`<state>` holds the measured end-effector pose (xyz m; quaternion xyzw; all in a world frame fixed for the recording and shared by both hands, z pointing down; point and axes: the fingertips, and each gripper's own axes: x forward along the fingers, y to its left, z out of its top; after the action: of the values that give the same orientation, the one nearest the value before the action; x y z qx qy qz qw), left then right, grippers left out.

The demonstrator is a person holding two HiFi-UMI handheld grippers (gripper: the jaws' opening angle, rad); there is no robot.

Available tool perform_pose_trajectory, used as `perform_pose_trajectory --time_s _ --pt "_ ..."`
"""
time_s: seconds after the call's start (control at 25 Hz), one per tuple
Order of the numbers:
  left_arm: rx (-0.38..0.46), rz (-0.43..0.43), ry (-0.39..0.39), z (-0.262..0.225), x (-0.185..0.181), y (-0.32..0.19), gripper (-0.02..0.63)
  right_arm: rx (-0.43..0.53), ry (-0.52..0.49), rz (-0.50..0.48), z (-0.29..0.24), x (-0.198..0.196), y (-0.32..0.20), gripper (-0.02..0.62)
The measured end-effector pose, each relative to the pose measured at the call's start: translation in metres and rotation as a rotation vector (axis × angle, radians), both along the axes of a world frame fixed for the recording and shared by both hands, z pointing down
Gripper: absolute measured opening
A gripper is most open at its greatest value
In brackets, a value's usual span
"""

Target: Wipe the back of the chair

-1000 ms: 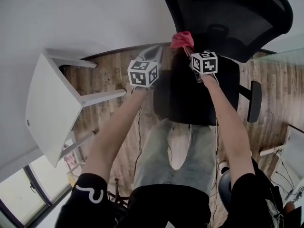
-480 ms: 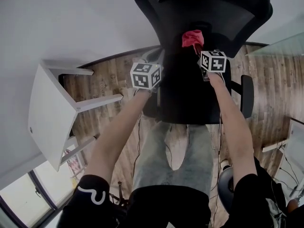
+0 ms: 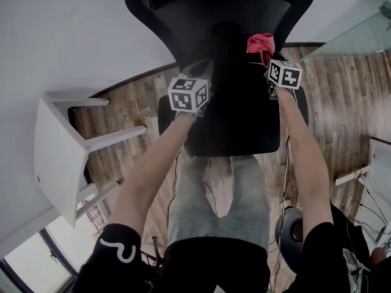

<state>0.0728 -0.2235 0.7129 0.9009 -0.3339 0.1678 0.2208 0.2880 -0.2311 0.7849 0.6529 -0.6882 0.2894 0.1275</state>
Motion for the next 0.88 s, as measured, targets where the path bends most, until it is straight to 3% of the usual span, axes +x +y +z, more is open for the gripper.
perform_pose_trajectory --time_s 0.28,0.44,0.6,0.88 --pt "-0.002 0.026 0.013 -0.007 0.041 0.012 0.025 -0.008 -0.005 0.136 -0.007 0.076 0.027 0.089" --pt "0.004 0.041 0.020 -0.010 0.048 0.016 0.025 0.013 -0.034 0.198 -0.010 0.093 0.039 0.089" --pt "-0.012 0.025 0.017 -0.005 0.038 0.017 0.025 0.047 -0.065 0.150 -0.007 0.069 0.043 0.089" --pt "-0.030 -0.023 0.024 -0.001 -0.007 0.012 0.025 0.041 -0.089 0.013 0.006 -0.014 0.034 0.089"
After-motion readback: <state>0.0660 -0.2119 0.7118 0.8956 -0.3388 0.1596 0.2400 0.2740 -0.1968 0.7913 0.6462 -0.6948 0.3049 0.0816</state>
